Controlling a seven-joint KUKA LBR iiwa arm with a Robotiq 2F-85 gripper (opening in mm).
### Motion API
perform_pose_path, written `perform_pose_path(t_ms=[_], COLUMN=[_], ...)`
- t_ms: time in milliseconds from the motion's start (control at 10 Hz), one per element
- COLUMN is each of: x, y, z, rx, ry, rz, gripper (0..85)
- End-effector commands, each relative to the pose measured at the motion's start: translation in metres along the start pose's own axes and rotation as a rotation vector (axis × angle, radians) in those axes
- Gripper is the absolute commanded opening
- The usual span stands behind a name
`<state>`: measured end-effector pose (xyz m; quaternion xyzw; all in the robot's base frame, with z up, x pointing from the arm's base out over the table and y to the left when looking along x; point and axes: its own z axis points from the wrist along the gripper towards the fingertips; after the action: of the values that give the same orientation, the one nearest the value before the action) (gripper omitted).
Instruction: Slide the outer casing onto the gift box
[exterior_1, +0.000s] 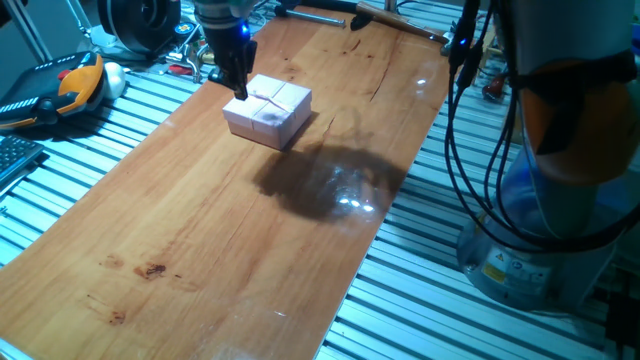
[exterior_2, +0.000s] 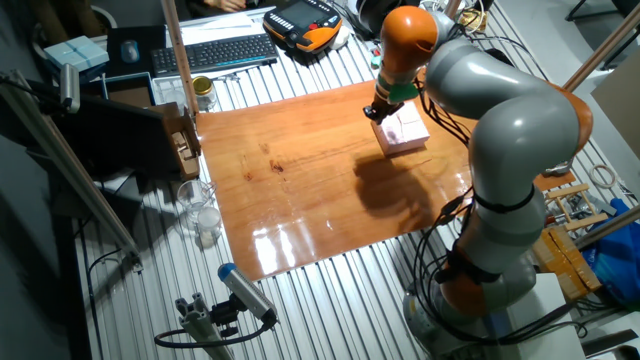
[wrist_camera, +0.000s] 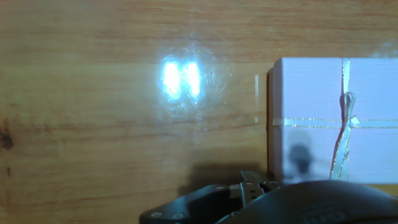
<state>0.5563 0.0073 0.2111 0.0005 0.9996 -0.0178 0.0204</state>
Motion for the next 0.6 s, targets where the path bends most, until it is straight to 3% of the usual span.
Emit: perform_pose_path(t_ms=[0,300,500], x=[0.0041,0.0096,0.0117], y=[-0.0003,0.0002,0.0011], z=[-0.0022,-0.0058,-0.0070], rx=[-0.011,-0.001,-0.014], ry=[-0.003,-0.009,0.016], rz=[0.007,-0.005,-0.016], gripper=[0.0,0.0,0.0])
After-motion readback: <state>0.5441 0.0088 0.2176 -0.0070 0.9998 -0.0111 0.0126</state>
